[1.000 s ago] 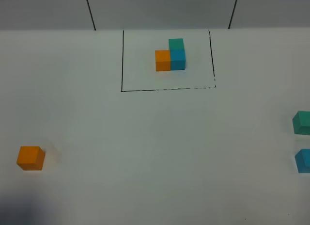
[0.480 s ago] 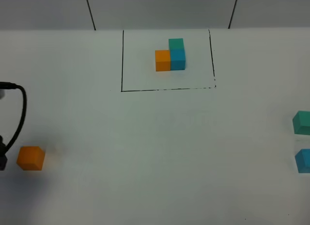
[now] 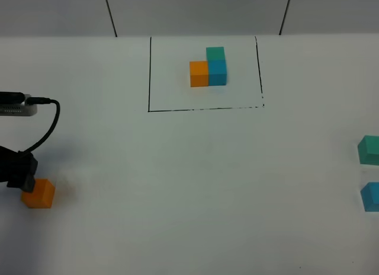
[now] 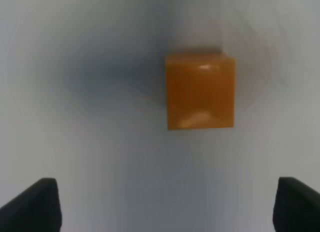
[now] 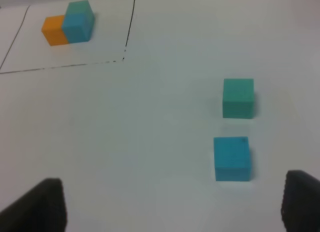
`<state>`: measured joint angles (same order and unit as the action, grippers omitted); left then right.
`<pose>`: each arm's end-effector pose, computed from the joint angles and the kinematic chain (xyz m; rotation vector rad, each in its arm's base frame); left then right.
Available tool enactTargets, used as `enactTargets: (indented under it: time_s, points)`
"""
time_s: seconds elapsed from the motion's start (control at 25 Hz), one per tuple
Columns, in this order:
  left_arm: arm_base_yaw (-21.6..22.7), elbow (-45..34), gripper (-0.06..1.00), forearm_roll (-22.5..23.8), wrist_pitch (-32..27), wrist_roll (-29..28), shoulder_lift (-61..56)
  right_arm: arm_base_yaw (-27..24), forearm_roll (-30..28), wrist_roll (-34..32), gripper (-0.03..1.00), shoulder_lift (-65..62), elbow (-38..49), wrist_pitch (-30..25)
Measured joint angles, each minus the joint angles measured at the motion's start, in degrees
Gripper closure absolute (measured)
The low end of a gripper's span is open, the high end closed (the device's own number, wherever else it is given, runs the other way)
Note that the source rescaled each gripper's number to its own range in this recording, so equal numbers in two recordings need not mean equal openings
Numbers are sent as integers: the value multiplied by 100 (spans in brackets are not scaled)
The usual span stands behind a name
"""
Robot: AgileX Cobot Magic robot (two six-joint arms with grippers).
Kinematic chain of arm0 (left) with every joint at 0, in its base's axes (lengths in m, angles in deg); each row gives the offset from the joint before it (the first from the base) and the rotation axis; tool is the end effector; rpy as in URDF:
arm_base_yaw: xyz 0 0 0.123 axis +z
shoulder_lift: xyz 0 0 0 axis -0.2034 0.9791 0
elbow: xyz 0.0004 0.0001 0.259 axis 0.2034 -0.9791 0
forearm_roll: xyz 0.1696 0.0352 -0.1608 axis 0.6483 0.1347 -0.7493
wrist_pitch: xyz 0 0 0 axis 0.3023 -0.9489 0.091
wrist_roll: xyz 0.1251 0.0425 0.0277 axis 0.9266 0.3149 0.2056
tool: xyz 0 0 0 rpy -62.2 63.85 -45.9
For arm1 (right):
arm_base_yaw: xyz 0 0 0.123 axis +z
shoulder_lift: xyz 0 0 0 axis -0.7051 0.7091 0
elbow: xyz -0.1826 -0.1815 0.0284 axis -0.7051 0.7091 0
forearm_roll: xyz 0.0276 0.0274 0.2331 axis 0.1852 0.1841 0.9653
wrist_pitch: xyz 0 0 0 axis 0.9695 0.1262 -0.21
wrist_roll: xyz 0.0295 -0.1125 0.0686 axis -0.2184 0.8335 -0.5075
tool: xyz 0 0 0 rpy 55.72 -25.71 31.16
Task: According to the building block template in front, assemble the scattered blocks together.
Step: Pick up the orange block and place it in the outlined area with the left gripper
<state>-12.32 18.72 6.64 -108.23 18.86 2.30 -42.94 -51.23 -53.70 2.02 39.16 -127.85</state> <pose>0.2466 -0.0047 0.1437 0.0139 2.9604 -0.0256 0.0472 0.0063 0.2504 0.1073 2.0301 0.1576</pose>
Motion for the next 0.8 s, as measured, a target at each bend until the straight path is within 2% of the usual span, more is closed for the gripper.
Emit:
enactTargets:
  time_s: [0.32, 0.8]
  points:
    - [0, 0, -3, -566, 598, 105, 842, 0, 0, 0, 22, 0, 0, 0]
    - [0, -64, -2, -561, 890, 210, 1076, 0, -5, 0, 22, 0, 0, 0]
